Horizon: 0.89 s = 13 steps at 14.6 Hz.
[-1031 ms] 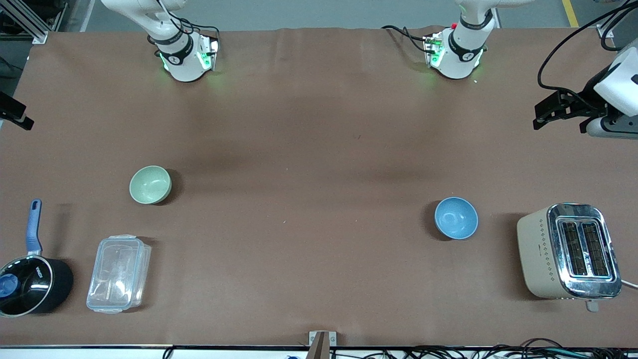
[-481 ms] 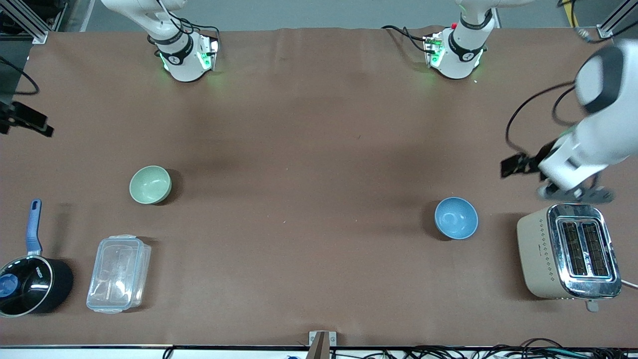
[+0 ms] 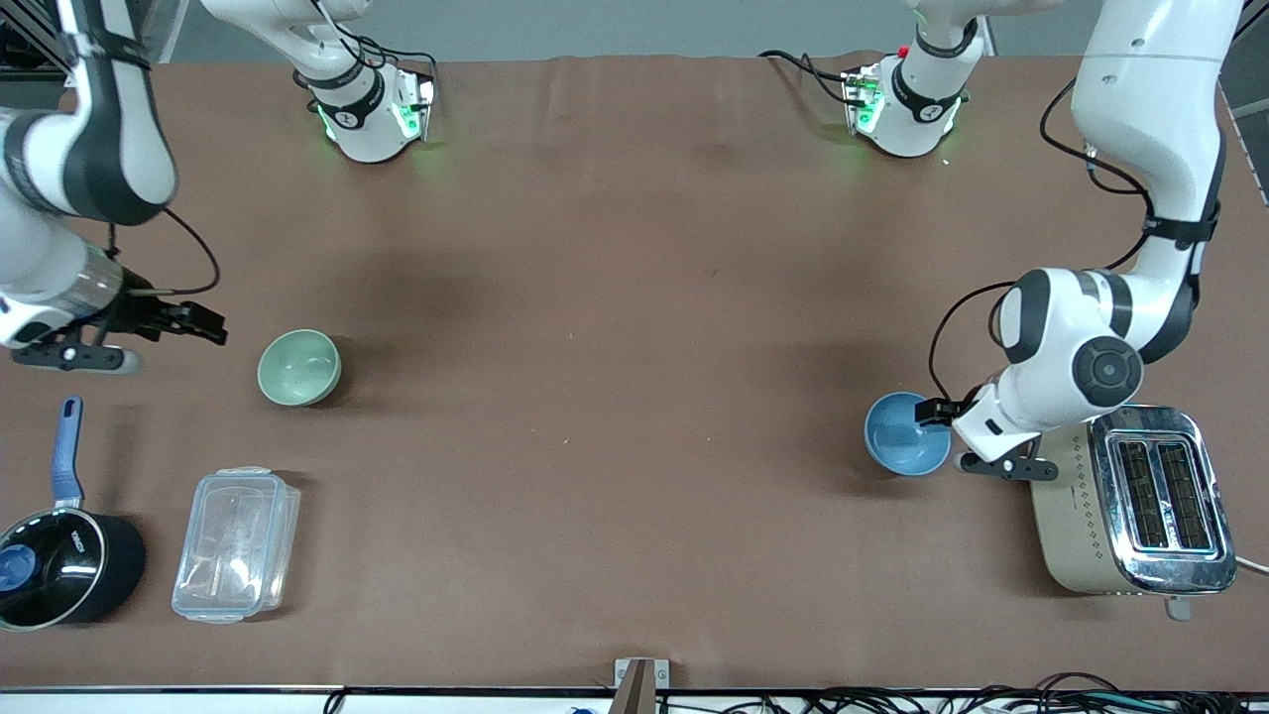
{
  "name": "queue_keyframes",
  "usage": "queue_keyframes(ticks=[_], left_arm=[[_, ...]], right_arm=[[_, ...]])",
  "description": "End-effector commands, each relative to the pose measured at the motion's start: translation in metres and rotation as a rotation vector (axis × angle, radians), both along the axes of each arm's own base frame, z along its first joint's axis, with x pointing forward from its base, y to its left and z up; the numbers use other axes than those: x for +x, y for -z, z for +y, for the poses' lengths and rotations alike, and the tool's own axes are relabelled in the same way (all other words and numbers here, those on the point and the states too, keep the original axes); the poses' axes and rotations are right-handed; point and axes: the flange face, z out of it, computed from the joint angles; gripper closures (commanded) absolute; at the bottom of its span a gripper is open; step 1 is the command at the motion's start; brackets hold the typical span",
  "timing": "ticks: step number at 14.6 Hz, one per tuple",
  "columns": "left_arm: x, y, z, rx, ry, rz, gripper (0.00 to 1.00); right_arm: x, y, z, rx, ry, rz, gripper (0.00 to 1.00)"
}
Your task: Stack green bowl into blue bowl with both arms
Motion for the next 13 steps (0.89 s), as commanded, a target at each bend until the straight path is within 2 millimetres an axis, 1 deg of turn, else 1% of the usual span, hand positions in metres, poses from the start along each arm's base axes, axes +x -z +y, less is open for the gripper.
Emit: queue_keyframes(ticks=[1,2,3,5,6,8,9,11,12,13], left_arm=[[0.005,0.002,-0.004,0.017,0.015,0.000,0.33],[0.008,0.003,-0.004,0.016,0.010,-0.004,0.42],[0.009,0.007,-0.005,0.014,0.009,0.000,0.53],[0.011,0.016,-0.004,0.013,0.007,0.010,0.74],[0.011,0.018,-0.004,0.012,0.007,0.011,0.75],[0.014,0.023,-0.005,0.010,0.007,0.013,0.75],[0.015,0.029,-0.004,0.010,0.007,0.019,0.75],[0.018,0.033,-0.002,0.009,0.004,0.019,0.76],[0.021,0.030,-0.005,0.003,0.002,0.012,0.82],[0.020,0.031,-0.008,-0.001,0.002,0.014,0.91]], right_arm=[[-0.029,0.063,-0.007,-0.015,-0.039,-0.028,0.00],[-0.028,0.081,-0.013,-0.023,-0.035,-0.036,0.00],[-0.028,0.104,-0.014,-0.032,-0.034,-0.038,0.00],[-0.029,0.137,-0.015,-0.046,-0.035,-0.054,0.00],[-0.031,0.152,-0.014,-0.051,-0.035,-0.055,0.00],[-0.038,0.171,-0.013,-0.055,-0.033,-0.066,0.01],[-0.041,0.176,-0.013,-0.056,-0.028,-0.077,0.02],[-0.043,0.182,-0.013,-0.058,-0.027,-0.076,0.06],[-0.043,0.184,-0.014,-0.059,-0.026,-0.077,0.10],[-0.043,0.184,-0.013,-0.058,-0.025,-0.079,0.17]])
